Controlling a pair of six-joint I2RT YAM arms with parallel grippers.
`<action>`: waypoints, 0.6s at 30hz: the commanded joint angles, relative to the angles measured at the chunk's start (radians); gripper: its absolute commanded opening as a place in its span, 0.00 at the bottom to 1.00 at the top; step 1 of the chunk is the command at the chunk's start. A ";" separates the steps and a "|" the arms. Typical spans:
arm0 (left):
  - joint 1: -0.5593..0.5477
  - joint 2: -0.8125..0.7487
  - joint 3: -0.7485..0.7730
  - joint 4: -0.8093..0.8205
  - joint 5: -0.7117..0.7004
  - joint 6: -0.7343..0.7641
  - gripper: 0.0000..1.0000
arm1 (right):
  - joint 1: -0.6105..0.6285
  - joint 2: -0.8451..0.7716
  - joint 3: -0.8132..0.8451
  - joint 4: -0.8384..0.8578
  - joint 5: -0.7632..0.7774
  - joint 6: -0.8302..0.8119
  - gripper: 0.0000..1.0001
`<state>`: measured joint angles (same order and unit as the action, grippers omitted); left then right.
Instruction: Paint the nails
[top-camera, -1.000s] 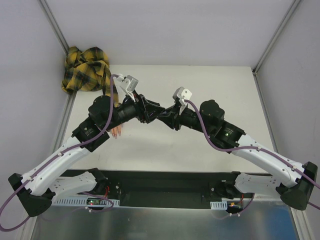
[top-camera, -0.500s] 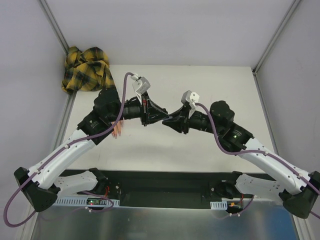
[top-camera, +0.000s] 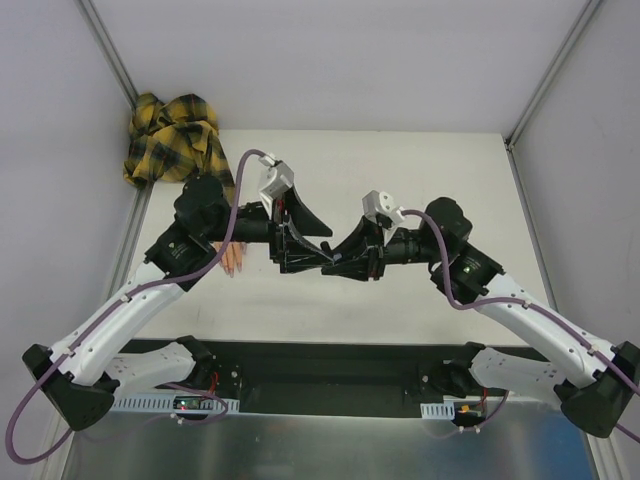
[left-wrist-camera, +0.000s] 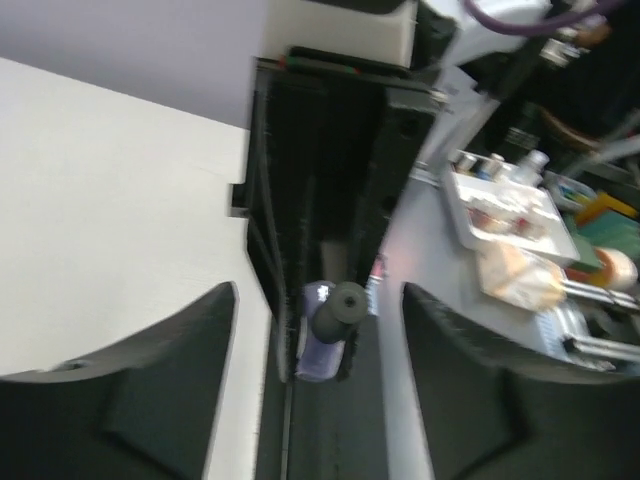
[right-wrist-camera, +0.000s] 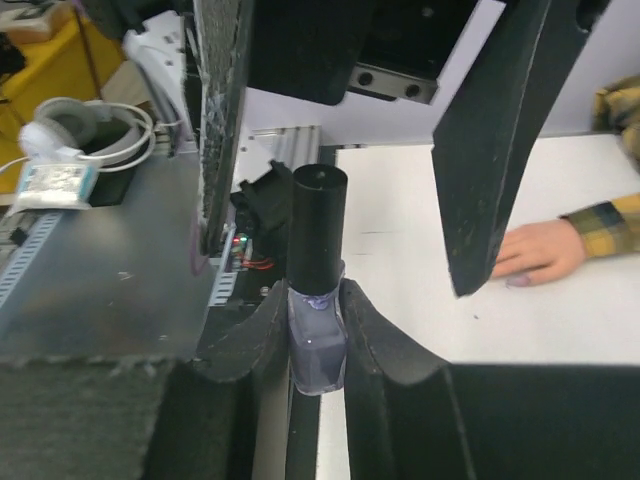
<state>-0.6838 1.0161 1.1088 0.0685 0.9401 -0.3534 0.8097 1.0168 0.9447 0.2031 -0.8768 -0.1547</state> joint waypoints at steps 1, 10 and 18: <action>0.015 -0.040 0.043 -0.101 -0.248 -0.015 0.75 | 0.002 0.002 0.048 -0.014 0.171 -0.088 0.00; 0.016 -0.120 0.023 -0.151 -0.675 -0.159 0.79 | 0.052 0.049 0.078 -0.042 0.568 -0.092 0.00; 0.009 -0.051 0.076 -0.208 -0.727 -0.110 0.76 | 0.095 0.081 0.109 -0.067 0.743 -0.101 0.00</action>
<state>-0.6785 0.9443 1.1477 -0.1158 0.2985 -0.4644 0.8936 1.1011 0.9977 0.1158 -0.2543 -0.2405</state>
